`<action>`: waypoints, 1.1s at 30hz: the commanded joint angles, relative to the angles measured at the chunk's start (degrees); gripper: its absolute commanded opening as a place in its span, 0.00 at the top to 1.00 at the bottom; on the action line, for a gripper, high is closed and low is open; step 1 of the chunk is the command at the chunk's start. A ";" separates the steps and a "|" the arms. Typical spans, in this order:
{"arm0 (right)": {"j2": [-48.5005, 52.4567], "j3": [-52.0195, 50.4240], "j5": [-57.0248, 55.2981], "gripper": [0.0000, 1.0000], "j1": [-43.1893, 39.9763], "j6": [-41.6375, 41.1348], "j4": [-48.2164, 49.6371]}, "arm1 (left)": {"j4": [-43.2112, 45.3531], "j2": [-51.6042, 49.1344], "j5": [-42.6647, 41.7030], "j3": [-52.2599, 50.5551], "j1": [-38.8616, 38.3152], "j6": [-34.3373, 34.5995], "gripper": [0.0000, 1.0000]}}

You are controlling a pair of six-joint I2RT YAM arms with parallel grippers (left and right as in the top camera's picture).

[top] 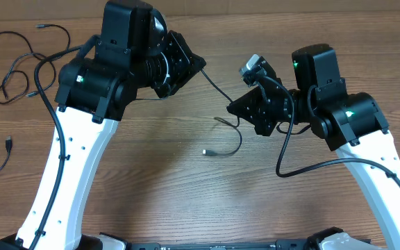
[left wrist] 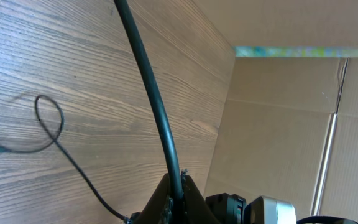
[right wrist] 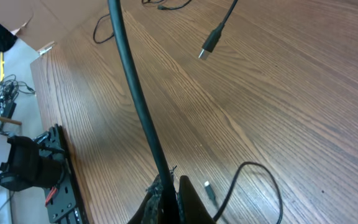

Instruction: Untangle cables

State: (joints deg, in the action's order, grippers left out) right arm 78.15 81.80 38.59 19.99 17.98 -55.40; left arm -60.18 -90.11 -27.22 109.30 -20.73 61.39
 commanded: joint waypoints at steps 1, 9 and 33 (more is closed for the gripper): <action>-0.20 1.20 0.07 0.96 0.26 -3.91 1.01 | 0.04 0.55 0.74 1.18 0.20 -0.68 0.92; -0.20 1.20 0.04 0.96 0.26 -26.40 11.04 | -0.31 0.55 0.50 1.18 0.13 -8.70 0.11; 0.00 1.16 4.33 0.96 0.26 -33.18 17.90 | -4.52 -2.86 0.59 1.03 -2.82 3.82 0.15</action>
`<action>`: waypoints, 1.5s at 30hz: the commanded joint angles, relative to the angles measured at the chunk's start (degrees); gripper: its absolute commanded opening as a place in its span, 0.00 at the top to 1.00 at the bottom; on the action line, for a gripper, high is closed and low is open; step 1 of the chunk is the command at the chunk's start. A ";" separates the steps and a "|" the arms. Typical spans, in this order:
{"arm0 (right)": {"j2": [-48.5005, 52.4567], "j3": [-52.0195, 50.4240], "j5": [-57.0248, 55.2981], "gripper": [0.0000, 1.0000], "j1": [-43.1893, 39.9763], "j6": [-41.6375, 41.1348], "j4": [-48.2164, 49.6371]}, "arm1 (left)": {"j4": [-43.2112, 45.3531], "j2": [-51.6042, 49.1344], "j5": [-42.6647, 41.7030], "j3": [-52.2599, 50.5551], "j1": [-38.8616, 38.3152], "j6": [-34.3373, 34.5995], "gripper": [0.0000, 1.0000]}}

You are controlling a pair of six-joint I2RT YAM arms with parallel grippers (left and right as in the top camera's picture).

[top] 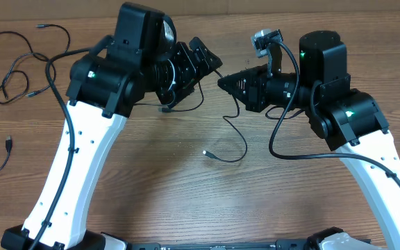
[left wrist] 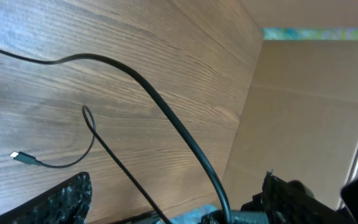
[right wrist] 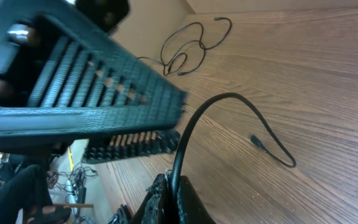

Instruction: Untangle cables

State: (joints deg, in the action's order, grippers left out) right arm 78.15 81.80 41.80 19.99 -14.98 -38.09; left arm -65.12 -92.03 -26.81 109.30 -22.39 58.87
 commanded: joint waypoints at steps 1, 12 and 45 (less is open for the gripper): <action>0.07 1.16 1.14 0.96 0.26 -0.22 0.52 | 0.46 -1.14 0.17 1.03 -1.33 7.85 0.15; 0.09 1.14 1.40 0.96 0.33 0.42 0.52 | 0.90 -1.44 -0.26 1.03 -1.40 21.42 0.33; 0.07 1.14 0.20 0.96 3.28 0.42 2.03 | 3.61 -1.53 -0.90 1.03 -2.01 22.77 0.96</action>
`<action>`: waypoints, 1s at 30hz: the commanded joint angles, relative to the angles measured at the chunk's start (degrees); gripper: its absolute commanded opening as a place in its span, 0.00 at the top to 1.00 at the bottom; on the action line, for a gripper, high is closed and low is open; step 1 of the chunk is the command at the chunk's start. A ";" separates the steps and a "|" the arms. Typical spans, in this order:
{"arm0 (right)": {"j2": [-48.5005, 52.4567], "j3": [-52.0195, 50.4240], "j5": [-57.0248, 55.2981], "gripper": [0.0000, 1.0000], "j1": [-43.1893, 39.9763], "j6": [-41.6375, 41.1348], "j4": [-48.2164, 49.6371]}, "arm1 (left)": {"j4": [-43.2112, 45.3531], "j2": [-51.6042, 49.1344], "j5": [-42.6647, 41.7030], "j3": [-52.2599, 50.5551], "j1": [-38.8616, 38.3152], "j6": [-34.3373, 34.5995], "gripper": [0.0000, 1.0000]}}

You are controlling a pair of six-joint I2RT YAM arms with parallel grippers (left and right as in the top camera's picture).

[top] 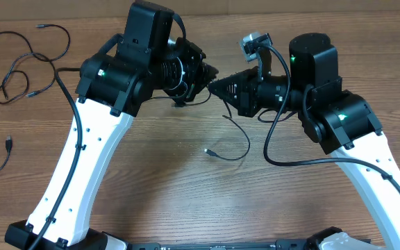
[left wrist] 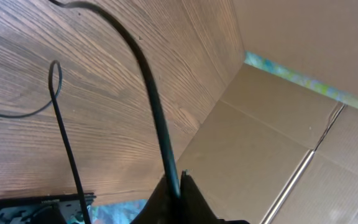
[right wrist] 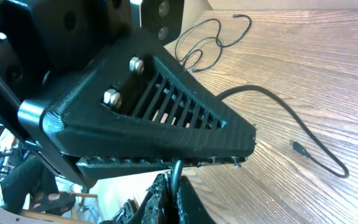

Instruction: Untangle cables

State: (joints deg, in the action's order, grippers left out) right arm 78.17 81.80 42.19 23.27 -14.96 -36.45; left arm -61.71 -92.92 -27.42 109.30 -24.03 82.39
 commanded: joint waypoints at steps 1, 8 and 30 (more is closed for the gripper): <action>0.04 1.14 -0.20 0.94 0.00 0.39 0.28 | 0.22 -0.63 -0.28 1.03 -0.37 -1.42 0.96; 0.04 1.14 -2.23 0.38 -0.02 0.37 -1.55 | -0.17 -0.63 8.46 1.03 -0.33 -14.14 0.96; 0.07 1.09 -22.25 0.00 -0.04 0.35 -12.52 | -9.97 0.92 5.55 1.09 12.44 -52.26 0.96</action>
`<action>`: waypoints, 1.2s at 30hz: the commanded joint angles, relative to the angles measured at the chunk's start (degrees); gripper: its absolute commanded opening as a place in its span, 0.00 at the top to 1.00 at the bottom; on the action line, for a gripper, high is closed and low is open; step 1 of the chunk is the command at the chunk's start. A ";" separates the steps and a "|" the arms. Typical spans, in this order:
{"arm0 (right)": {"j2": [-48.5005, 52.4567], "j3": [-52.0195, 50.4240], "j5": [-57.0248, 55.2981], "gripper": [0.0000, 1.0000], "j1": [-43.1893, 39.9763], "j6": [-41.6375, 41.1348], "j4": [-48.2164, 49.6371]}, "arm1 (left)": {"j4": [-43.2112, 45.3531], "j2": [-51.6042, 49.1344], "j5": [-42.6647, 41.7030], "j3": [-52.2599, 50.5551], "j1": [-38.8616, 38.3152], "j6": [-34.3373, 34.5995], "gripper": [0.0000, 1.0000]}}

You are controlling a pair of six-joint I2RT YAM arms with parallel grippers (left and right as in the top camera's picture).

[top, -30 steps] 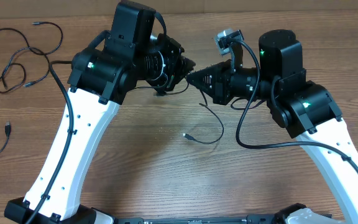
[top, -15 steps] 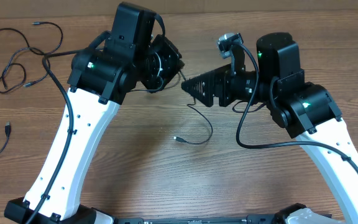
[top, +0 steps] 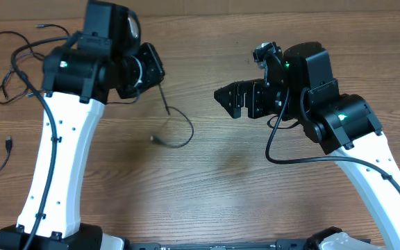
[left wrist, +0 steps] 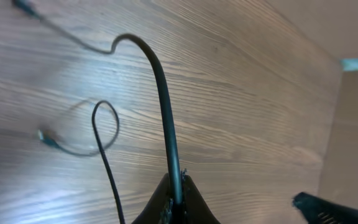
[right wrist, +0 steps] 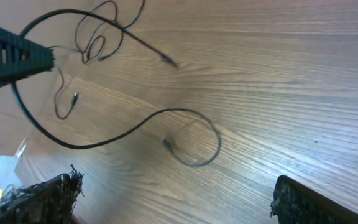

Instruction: Untangle cables

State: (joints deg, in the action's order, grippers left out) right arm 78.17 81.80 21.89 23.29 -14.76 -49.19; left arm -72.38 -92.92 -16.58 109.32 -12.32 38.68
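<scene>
A black cable (top: 164, 101) hangs from my left gripper (top: 157, 75), which is shut on it above the table at the upper left. The left wrist view shows the jaws of the left gripper (left wrist: 178, 186) pinched on the cable (left wrist: 164, 106). The cable's free end lies on the wood as a loop (right wrist: 194, 138) ending in a small plug (top: 155, 139). My right gripper (top: 229, 103) stands open and empty to the right of the loop, its fingers (right wrist: 39, 199) wide apart with only bare table between them.
A bundle of other thin black cables (top: 16, 59) lies at the table's far left. Another loose plug end (top: 9, 143) is near the left edge. The wooden table (top: 255, 187) has a cardboard wall along its far edge.
The right gripper has opened and let go of the cable. The left gripper, still shut on it, has moved from tip-to-tip with the right gripper to the left. The loop and plug now lie further left.
Both grippers were shut on the cable, apart from each other. Then the left stood open close to the right, which held the cable. Then the left was shut on it at the right's tip. Now only the left holds it, further left.
</scene>
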 commanded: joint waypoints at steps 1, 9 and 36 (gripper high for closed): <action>0.07 1.09 -1.95 0.00 -0.07 0.15 0.22 | 1.36 0.90 -7.52 1.07 0.74 -10.34 0.96; 0.07 1.09 -1.95 0.00 -0.07 0.17 -1.64 | 6.78 1.11 -20.94 1.09 2.29 -20.70 0.96; 0.39 1.09 -1.95 0.00 -0.07 0.17 -2.36 | -10.03 0.94 7.19 -22.40 24.90 -18.95 0.96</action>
State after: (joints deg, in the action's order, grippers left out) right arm 78.22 81.80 20.53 23.29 -14.79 -51.90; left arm -82.78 -92.88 -16.73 90.43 10.68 13.87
